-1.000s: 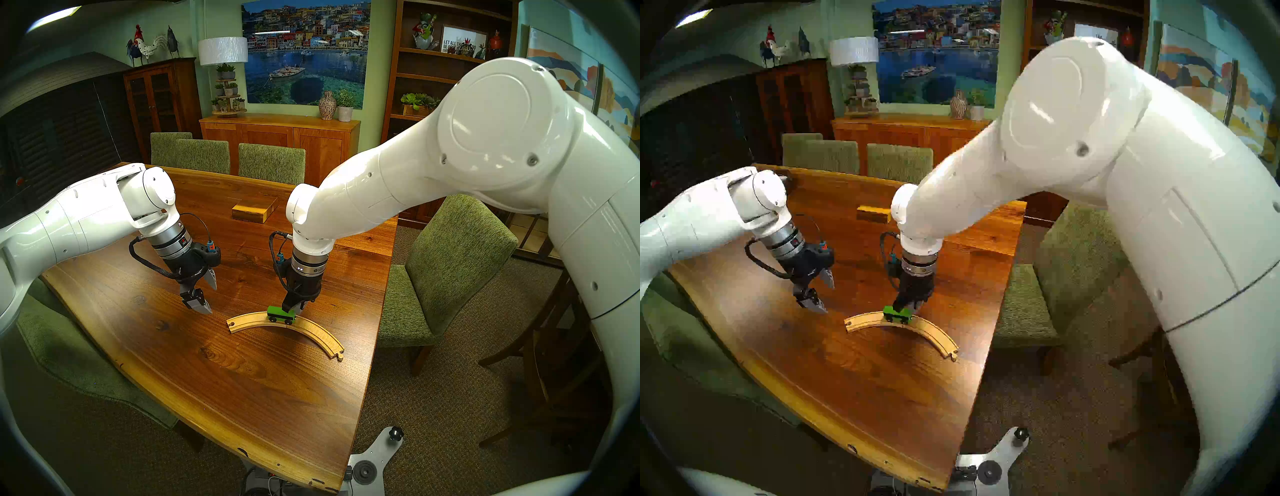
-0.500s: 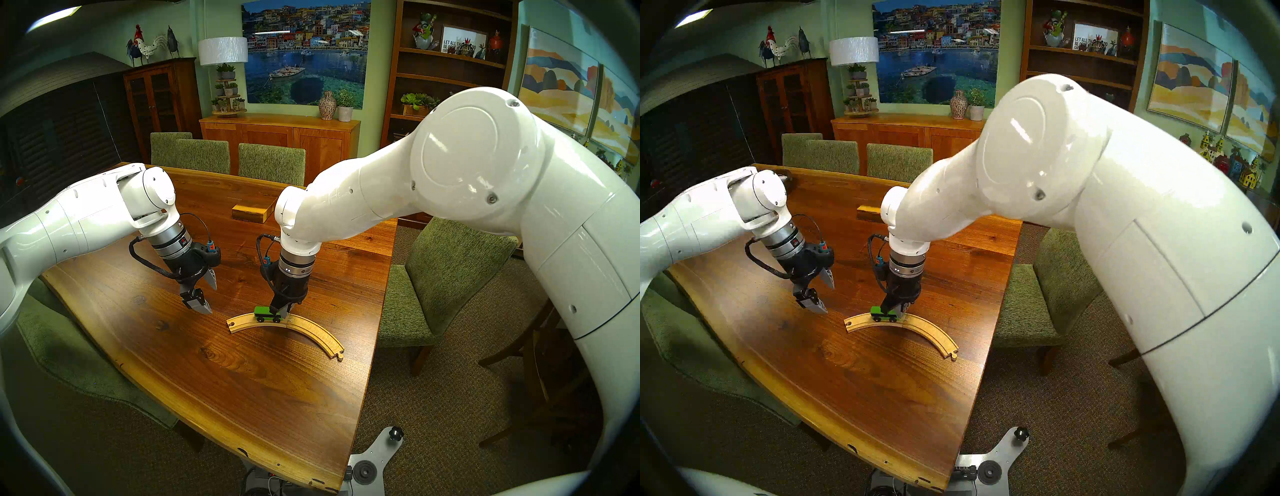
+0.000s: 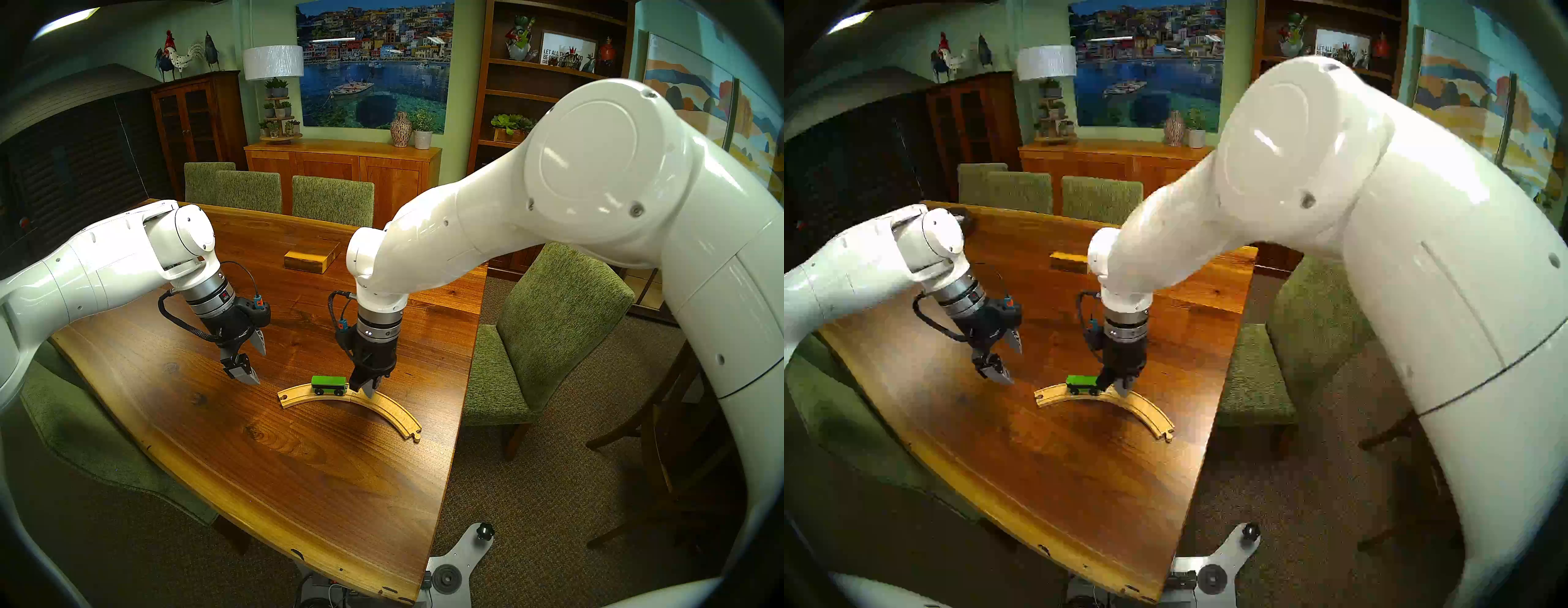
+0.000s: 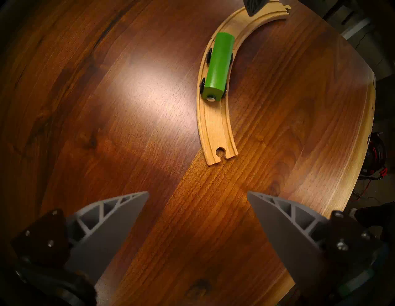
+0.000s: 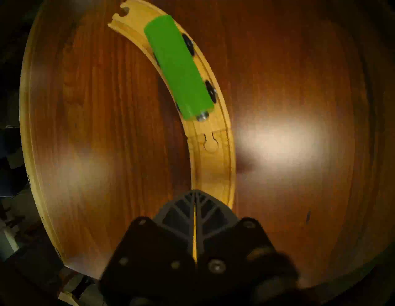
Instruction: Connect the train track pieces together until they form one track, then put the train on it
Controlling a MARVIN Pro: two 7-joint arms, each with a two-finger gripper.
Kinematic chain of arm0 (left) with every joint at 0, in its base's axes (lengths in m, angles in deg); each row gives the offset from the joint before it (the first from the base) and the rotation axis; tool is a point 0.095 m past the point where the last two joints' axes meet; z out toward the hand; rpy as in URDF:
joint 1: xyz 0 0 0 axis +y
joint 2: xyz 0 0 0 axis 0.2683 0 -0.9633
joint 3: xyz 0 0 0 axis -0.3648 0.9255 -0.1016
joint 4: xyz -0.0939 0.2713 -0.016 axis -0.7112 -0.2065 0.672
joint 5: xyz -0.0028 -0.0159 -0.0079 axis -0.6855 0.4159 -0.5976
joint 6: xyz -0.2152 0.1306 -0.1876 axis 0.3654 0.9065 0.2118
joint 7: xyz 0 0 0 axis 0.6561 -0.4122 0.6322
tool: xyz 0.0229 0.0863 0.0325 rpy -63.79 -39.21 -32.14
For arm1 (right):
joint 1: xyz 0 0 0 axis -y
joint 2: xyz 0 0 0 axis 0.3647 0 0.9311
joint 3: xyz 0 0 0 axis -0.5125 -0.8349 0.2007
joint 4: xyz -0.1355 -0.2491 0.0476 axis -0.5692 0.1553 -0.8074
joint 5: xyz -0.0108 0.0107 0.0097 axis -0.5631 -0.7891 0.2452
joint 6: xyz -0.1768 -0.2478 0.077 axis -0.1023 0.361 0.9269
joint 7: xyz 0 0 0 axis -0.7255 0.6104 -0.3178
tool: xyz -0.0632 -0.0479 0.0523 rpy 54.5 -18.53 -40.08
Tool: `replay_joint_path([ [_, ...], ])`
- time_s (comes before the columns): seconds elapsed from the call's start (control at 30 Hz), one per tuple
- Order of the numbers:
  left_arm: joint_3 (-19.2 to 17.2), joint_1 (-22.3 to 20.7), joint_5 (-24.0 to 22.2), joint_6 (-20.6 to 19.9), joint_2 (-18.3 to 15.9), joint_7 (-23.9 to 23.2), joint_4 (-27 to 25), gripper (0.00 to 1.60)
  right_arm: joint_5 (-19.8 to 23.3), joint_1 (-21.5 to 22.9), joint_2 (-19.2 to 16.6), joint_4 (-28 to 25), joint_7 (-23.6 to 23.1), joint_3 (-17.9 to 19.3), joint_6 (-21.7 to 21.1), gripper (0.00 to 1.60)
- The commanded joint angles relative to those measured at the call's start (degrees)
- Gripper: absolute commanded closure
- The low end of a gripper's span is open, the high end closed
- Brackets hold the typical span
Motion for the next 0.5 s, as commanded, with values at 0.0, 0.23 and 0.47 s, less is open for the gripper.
replay_joint_path([
  [0.0,-1.3,-1.9,0.0,0.1,-0.1,0.2,0.0,0.0,-1.0,5.7,-4.9,-2.0,1.0,1.1,-2.5,1.6],
  [0.23,-1.3,-1.9,0.0,0.1,-0.1,0.2,0.0,0.0,-1.8,9.7,-7.7,-7.9,2.7,1.9,-3.2,0.0],
  [0.47,-1.4,-2.0,0.0,0.1,-0.1,0.2,0.0,0.0,-2.7,12.8,-10.7,-13.4,5.4,3.4,-2.8,0.0],
])
